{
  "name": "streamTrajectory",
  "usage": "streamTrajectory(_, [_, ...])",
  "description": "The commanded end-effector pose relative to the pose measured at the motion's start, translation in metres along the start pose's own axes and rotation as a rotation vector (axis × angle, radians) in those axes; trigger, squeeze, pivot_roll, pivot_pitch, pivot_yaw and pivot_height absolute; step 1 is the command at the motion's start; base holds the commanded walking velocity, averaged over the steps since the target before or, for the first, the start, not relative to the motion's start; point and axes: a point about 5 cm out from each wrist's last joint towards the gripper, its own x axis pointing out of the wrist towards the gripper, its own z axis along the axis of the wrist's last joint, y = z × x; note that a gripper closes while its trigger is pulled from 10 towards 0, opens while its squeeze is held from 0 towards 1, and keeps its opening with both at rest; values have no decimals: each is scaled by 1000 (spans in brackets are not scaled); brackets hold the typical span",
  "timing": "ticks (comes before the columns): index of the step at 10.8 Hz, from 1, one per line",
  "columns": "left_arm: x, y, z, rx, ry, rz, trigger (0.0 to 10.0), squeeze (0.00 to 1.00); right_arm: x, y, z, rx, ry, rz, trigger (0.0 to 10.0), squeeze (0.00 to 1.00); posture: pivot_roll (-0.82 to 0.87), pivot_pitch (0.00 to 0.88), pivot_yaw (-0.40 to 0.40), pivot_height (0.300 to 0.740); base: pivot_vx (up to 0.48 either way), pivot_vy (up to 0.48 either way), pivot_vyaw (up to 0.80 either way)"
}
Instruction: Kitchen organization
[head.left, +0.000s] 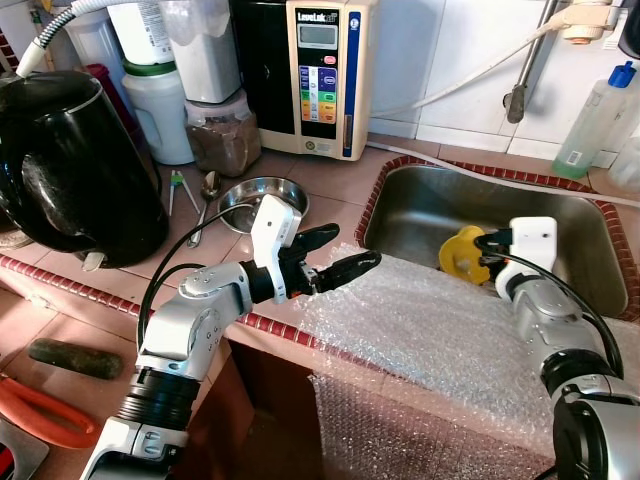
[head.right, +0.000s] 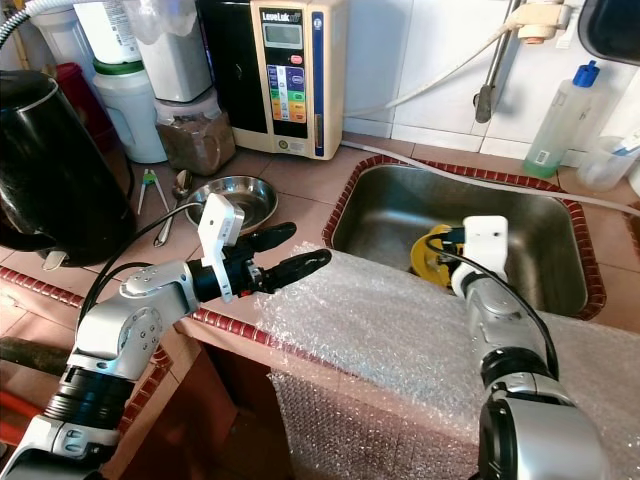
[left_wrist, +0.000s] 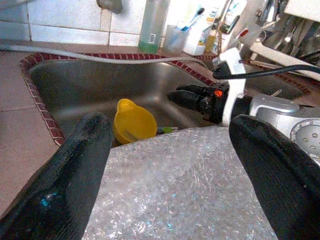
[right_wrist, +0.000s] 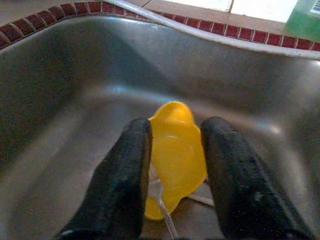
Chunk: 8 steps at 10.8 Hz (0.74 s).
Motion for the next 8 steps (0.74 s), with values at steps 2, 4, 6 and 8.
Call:
streamTrajectory(2, [2, 14, -1, 13, -4, 107, 10000, 0, -2, -1, 4, 8, -54, 48, 10000, 1000, 97, 0, 66, 740, 0, 0, 0])
streamTrajectory(4, [-4, 41, -4, -20, -58, 331, 10000, 0, -12, 23, 8, -50, -172, 196, 10000, 1000, 71, 0, 47, 740, 0, 0, 0])
streamTrajectory(6, [-12, 65, -1, -33, -115, 559, 10000, 0, -47, 51, 5, -105, -290, 310, 10000, 1000, 43, 0, 35, 740, 0, 0, 0])
streamTrajectory(8, [-23, 83, -6, -20, -94, 747, 10000, 0, -82, 80, 4, -87, -340, 460, 10000, 1000, 21, 0, 44, 740, 0, 0, 0])
